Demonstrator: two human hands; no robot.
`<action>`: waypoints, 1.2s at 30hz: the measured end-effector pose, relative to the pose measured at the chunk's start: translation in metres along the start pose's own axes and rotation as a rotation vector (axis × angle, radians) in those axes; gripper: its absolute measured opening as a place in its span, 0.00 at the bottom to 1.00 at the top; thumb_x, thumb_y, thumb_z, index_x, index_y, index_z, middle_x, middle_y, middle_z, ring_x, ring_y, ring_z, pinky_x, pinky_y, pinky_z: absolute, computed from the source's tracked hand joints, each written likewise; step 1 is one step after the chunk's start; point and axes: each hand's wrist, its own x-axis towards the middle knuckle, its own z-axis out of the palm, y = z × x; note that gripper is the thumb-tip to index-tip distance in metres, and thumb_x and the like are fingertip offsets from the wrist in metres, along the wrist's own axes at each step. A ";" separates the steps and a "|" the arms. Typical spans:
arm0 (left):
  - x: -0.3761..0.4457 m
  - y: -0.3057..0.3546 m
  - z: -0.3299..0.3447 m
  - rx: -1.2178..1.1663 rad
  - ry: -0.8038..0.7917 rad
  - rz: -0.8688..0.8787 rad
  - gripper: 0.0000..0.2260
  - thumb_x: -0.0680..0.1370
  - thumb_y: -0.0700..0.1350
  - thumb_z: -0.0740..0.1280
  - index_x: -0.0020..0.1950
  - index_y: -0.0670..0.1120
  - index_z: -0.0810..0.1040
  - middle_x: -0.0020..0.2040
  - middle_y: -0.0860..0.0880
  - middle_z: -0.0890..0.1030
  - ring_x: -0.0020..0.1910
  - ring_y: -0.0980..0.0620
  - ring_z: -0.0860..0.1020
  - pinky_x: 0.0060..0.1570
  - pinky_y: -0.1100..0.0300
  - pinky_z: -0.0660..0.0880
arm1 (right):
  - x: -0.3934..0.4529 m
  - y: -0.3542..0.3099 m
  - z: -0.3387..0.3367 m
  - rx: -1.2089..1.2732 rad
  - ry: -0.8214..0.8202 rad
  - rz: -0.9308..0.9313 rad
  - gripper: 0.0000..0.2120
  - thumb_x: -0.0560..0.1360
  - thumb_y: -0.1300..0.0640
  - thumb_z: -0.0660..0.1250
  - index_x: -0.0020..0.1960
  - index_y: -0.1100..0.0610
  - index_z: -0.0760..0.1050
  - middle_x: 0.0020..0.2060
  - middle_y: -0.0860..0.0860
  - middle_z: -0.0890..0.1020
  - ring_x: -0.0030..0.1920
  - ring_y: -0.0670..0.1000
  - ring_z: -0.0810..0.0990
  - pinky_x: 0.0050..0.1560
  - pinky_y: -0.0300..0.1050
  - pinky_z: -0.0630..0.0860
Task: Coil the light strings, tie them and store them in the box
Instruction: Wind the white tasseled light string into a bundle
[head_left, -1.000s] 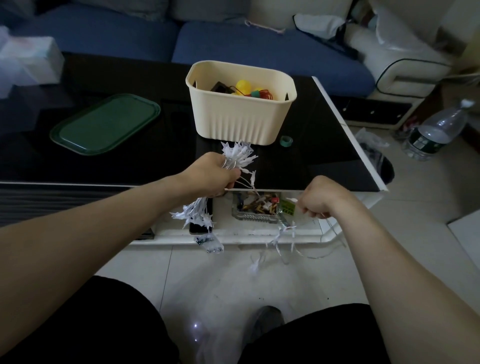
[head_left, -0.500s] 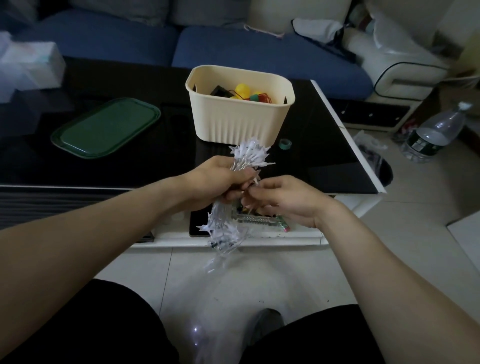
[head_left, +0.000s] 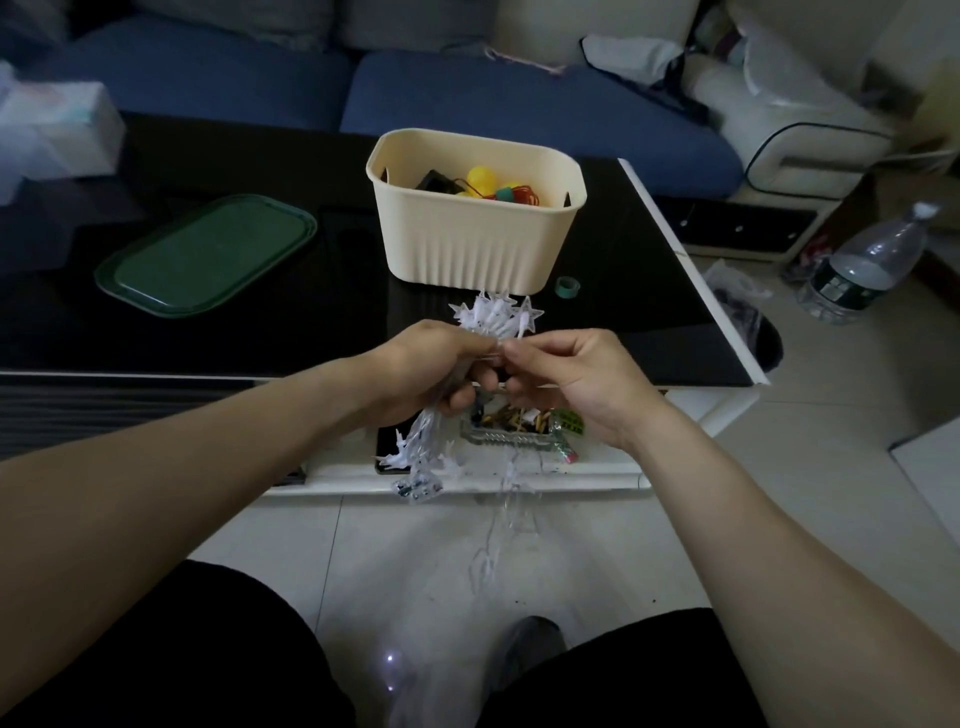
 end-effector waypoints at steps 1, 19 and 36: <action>0.000 -0.001 0.001 -0.001 -0.020 0.005 0.14 0.84 0.47 0.57 0.44 0.43 0.76 0.33 0.48 0.76 0.24 0.54 0.67 0.26 0.62 0.62 | 0.001 0.001 0.001 -0.012 0.036 -0.013 0.08 0.74 0.57 0.74 0.50 0.61 0.85 0.42 0.56 0.87 0.37 0.50 0.83 0.45 0.49 0.85; 0.008 -0.014 0.008 0.076 0.015 0.150 0.12 0.85 0.46 0.57 0.52 0.39 0.74 0.29 0.49 0.71 0.27 0.53 0.66 0.27 0.62 0.64 | 0.010 0.006 0.027 -0.186 0.352 -0.067 0.16 0.73 0.48 0.75 0.37 0.61 0.82 0.33 0.57 0.85 0.35 0.58 0.86 0.42 0.60 0.85; 0.010 -0.016 0.008 0.072 0.193 0.122 0.18 0.82 0.46 0.64 0.33 0.43 0.71 0.22 0.52 0.71 0.21 0.55 0.66 0.24 0.63 0.64 | 0.006 0.000 0.033 -0.050 0.342 0.025 0.04 0.75 0.61 0.74 0.46 0.62 0.83 0.34 0.56 0.85 0.31 0.50 0.83 0.38 0.49 0.83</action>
